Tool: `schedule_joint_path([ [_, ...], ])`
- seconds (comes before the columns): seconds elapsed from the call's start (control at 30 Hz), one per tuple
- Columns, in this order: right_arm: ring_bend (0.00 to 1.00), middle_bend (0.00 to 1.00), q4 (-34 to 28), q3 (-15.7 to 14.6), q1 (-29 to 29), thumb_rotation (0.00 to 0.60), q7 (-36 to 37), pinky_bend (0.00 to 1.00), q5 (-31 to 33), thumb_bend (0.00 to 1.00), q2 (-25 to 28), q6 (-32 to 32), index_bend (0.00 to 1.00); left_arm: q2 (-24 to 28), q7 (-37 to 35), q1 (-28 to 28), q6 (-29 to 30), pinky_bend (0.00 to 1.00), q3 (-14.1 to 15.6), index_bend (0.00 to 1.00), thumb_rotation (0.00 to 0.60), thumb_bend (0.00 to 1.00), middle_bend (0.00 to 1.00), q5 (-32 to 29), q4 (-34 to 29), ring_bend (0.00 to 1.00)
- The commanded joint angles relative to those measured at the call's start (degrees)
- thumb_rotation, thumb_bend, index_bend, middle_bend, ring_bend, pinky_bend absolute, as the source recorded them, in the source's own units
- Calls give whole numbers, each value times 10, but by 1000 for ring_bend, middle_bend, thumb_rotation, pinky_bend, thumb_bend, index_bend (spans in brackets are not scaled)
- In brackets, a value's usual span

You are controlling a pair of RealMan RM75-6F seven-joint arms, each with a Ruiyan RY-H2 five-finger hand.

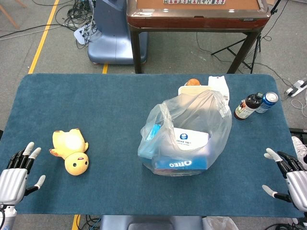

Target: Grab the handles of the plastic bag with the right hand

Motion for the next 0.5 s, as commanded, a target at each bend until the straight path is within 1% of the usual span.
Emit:
schedule_joint_path([
  [0.03, 107, 249, 0, 0, 1, 600, 0, 164, -1, 42, 0, -1, 95, 0, -1, 0, 0, 92, 0, 103, 600, 266, 0, 0, 0, 63],
  [0.27, 107, 249, 0, -1, 2, 600, 1, 164, -4, 43, 0, 0, 95, 1, -4, 1, 3, 92, 1, 103, 600, 266, 0, 3, 0, 63],
  [0.5, 107, 249, -7, 5, 6, 600, 6, 164, -11, 42, 8, 9, 95, 0, -4, 0, 1, 92, 0, 103, 600, 266, 0, 1, 2, 63],
])
